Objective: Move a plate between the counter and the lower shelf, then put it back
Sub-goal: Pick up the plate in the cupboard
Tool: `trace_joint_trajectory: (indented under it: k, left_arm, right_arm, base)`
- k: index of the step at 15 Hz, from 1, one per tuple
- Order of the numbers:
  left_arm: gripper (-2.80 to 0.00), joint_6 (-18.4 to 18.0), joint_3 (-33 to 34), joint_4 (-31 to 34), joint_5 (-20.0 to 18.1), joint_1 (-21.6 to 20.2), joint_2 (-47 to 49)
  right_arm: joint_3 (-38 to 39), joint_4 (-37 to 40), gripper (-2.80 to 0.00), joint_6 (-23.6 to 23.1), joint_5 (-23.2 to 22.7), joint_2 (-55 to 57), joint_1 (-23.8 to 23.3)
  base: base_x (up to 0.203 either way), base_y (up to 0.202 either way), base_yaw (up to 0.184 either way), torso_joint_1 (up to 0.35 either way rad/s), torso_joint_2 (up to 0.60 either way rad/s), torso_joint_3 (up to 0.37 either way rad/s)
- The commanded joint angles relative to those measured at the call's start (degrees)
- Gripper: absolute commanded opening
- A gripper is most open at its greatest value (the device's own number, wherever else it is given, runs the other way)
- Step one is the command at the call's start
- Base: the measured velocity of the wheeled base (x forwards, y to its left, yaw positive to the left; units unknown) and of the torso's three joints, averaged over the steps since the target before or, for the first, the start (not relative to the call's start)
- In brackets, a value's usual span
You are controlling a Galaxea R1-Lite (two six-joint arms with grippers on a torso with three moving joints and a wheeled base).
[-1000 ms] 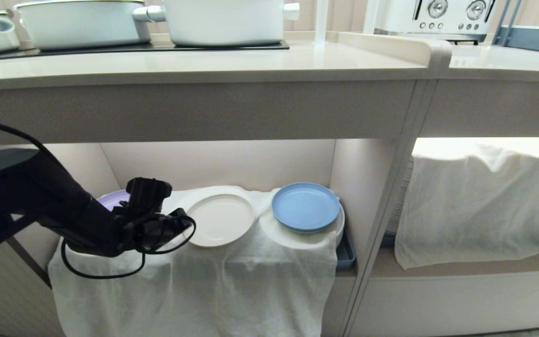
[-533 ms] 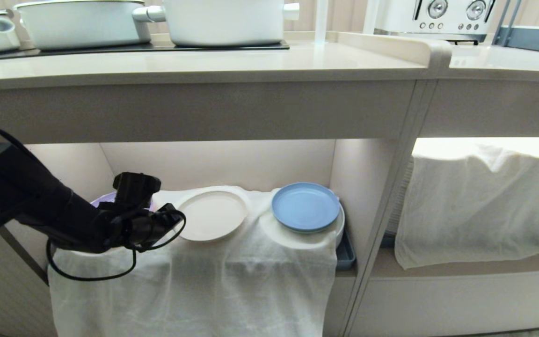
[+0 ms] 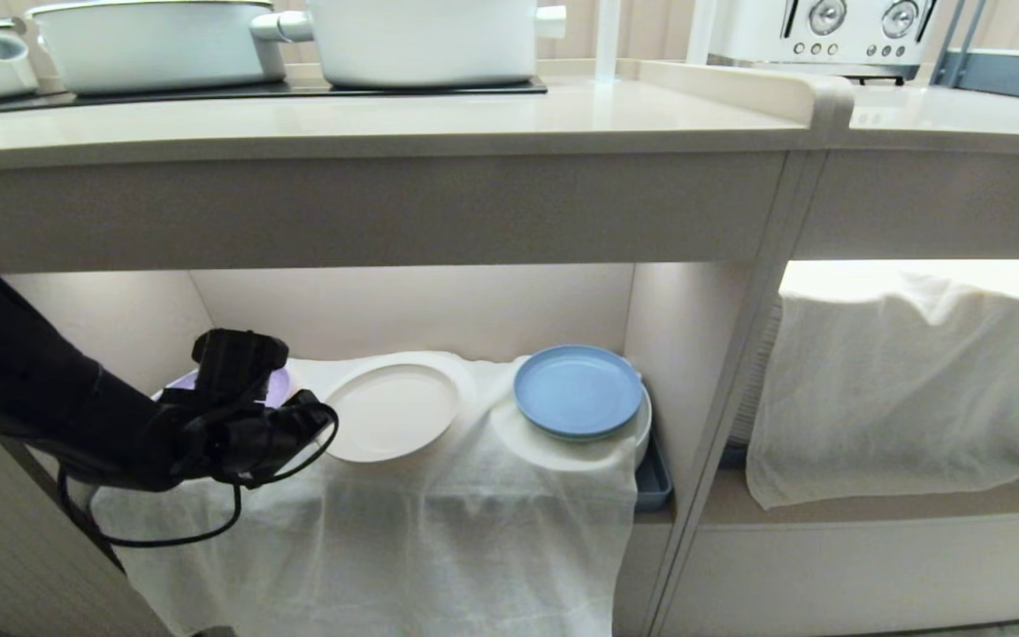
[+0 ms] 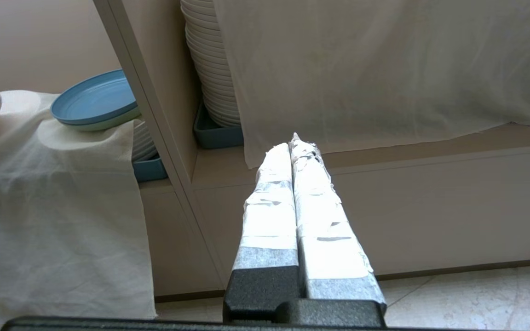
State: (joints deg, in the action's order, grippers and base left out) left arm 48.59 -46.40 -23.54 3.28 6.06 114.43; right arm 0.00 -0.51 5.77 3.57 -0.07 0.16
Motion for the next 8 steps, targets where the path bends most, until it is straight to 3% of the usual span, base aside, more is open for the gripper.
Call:
trace_joint_trajectory:
  k: [1, 8]
  left_arm:
    - [-2.8, 0.3, 1.8, -0.2, 0.1, 0.0, -2.5]
    - [-2.8, 0.3, 9.3, -0.2, 0.1, 0.0, -9.3]
  right_arm:
    - [0.0, 0.0, -2.8, 0.0, 0.0, 0.1, 0.0]
    - [0.0, 0.0, -2.8, 0.0, 0.0, 0.1, 0.0]
  base:
    - [0.0, 0.0, 0.0, 0.0, 0.0, 0.0]
    - [0.0, 0.0, 0.0, 0.0, 0.0, 0.0]
